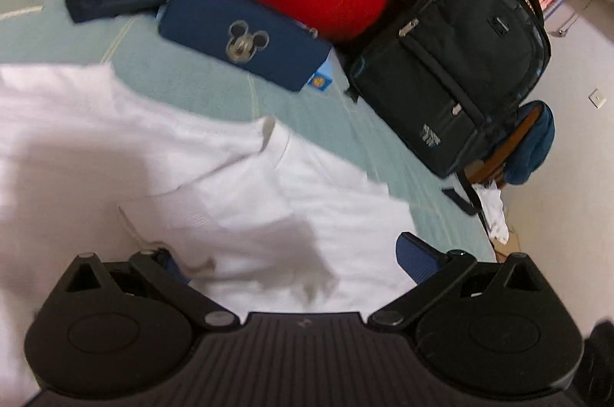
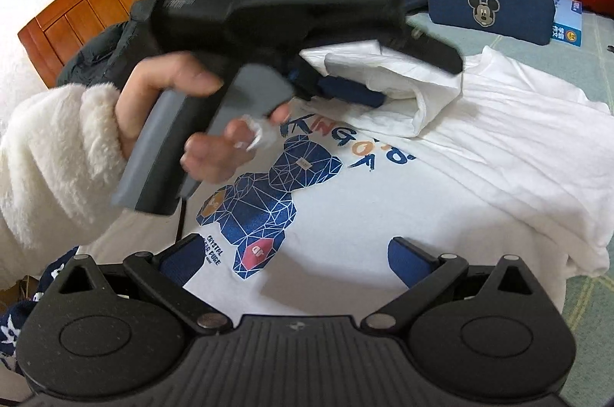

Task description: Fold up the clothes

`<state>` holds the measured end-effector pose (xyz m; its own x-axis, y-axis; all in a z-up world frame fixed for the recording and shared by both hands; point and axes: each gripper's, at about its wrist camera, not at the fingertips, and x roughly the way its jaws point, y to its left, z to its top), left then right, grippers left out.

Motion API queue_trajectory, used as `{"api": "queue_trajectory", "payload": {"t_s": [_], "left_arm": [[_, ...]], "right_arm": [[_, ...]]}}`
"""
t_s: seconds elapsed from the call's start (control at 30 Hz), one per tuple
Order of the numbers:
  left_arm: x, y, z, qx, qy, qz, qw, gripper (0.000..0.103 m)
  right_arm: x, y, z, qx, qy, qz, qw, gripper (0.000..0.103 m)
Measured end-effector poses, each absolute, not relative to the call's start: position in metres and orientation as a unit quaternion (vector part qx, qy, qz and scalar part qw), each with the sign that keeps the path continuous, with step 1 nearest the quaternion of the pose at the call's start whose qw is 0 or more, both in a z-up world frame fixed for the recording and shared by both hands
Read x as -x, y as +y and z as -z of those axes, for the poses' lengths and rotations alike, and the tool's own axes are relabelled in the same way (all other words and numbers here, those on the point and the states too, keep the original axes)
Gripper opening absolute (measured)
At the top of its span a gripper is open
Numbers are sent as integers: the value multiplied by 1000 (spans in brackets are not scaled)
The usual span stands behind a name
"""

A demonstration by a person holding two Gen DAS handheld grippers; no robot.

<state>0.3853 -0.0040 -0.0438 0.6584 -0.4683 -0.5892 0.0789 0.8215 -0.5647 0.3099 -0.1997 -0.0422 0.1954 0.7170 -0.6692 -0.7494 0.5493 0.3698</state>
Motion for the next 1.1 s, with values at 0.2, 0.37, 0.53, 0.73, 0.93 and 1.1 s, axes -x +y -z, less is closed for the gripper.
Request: {"api": "queue_trajectory", "payload": {"t_s": [0.2, 0.37, 0.53, 0.73, 0.93, 1.1], "left_arm": [[-396, -38, 17, 220, 355, 220, 882, 102], [-388, -48, 6, 177, 350, 242, 887, 102], [-369, -22, 0, 131, 351, 197, 906, 102], [-327, 42, 1, 85, 355, 99, 926, 102], [-301, 98, 32, 87, 358, -1, 930, 102], [-296, 116, 44, 121, 371, -32, 920, 102]], "right_arm": [[-311, -202, 43, 17, 420, -474, 774, 103], [-311, -205, 44, 16, 420, -472, 775, 103], [-314, -208, 45, 11, 418, -467, 779, 103], [-323, -220, 40, -23, 410, -455, 790, 103], [-332, -226, 42, -52, 401, -445, 799, 103], [-334, -221, 48, -45, 402, -441, 801, 103]]}}
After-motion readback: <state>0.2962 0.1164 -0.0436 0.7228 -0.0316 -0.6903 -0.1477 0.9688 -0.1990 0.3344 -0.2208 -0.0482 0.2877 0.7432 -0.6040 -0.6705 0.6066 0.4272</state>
